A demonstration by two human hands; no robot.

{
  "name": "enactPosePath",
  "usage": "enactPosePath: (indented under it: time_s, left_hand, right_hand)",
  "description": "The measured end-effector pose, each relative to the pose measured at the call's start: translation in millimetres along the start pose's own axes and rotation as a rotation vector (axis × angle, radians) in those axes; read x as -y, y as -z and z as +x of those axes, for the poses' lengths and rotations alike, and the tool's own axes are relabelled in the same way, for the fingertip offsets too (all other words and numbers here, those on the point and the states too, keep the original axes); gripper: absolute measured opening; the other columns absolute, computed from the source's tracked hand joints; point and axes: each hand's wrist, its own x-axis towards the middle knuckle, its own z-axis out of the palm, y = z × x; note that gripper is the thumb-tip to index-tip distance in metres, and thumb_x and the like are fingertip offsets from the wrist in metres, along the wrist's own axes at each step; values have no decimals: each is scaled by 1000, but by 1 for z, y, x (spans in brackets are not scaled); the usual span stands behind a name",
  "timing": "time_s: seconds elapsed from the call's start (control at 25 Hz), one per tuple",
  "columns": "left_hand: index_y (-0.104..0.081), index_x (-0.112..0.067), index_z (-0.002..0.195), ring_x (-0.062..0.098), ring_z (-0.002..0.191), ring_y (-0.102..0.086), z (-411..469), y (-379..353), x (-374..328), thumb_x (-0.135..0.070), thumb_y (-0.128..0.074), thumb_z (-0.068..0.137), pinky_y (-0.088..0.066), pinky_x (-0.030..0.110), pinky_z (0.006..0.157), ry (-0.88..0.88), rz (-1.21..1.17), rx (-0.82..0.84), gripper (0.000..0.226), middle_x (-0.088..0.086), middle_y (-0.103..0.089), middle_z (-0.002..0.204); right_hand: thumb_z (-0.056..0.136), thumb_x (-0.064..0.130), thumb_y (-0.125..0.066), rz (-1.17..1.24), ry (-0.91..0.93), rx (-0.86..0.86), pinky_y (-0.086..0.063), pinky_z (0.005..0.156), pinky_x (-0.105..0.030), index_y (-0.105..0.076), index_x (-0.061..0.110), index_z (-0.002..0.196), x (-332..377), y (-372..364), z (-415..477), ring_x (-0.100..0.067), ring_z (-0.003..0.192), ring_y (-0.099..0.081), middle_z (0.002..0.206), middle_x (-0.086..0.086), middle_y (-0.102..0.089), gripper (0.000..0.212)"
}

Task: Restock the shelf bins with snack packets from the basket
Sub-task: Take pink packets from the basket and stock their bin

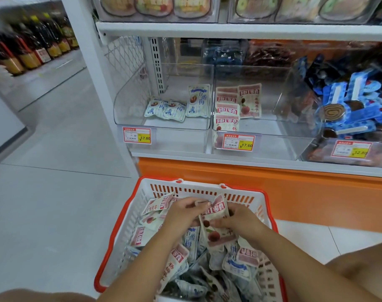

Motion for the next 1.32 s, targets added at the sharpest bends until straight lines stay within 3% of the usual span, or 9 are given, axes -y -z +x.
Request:
enactPosePath:
  time_s: [0.12,0.24,0.36,0.56,0.8,0.92,1.08,1.2,1.32]
  left_hand:
    - [-75,-29,97,1,72,-68,-1,-2,-12,-35,-70,86,-54,20,63,-84,107,-68,14,-12,-74,87]
    - [-76,-24,90,11,82,-70,-1,-7,-18,-38,-69,86,-58,33,73,-40,-4,-129,16,-9,-75,89]
    - [-74,-14,88,25,85,-73,-2,-14,-25,-29,-70,86,-58,43,82,58,-211,-111,16,5,-76,87]
    - [-75,-21,81,24,86,-72,-2,-13,-40,-34,-70,86,-55,51,88,-24,-148,-111,14,2,-76,86]
    - [-74,-25,88,-1,68,-61,-5,-13,-113,-32,-68,88,-45,13,63,-364,76,-101,9,-13,-69,73]
    - [-71,-30,101,1,86,-65,9,-9,-160,-30,-68,88,-55,25,77,-575,96,-172,14,-11,-71,95]
    - [-56,-35,130,-3,105,-57,45,7,-193,-41,-64,89,-51,31,92,-683,539,-340,42,-15,-59,125]
    - [-36,-32,147,9,127,-49,80,15,-198,-50,-61,89,-45,36,103,-597,734,-251,66,-5,-47,145]
    - [-30,-33,151,5,130,-46,105,20,-194,-53,-60,88,-43,33,106,-561,747,-172,73,-6,-45,148]
  right_hand:
    - [80,3,-76,29,47,8,-61,67,-40,-69,6,101,12,3,-12,-27,81,-74,84,-8,-74,22]
    - [83,1,-73,63,92,39,-61,63,-42,-68,7,105,18,6,-20,-28,82,-74,97,-10,-74,24]
    - [85,-2,-69,85,115,38,-49,39,-22,-66,6,109,24,10,-26,-24,69,-74,105,-13,-72,25]
    - [84,9,-73,75,168,49,-61,71,-43,-69,13,110,29,16,-24,-24,87,-73,104,-5,-74,26]
    - [87,12,-72,-166,320,-40,-58,66,-27,-72,20,97,97,49,-47,-17,80,-73,90,1,-76,13]
    - [84,13,-74,-179,453,-215,-57,74,-28,-70,20,101,151,85,-45,-17,85,-72,91,3,-76,19]
    - [82,12,-76,-105,478,-519,-56,86,-39,-71,15,103,209,150,15,-20,89,-71,97,-2,-75,22]
    - [85,11,-73,-299,252,-591,-52,95,-44,-68,2,110,224,185,86,-30,101,-67,112,-15,-70,27]
    - [87,13,-72,-483,31,-555,-52,91,-39,-64,-3,112,218,198,135,-31,104,-64,115,-14,-67,30]
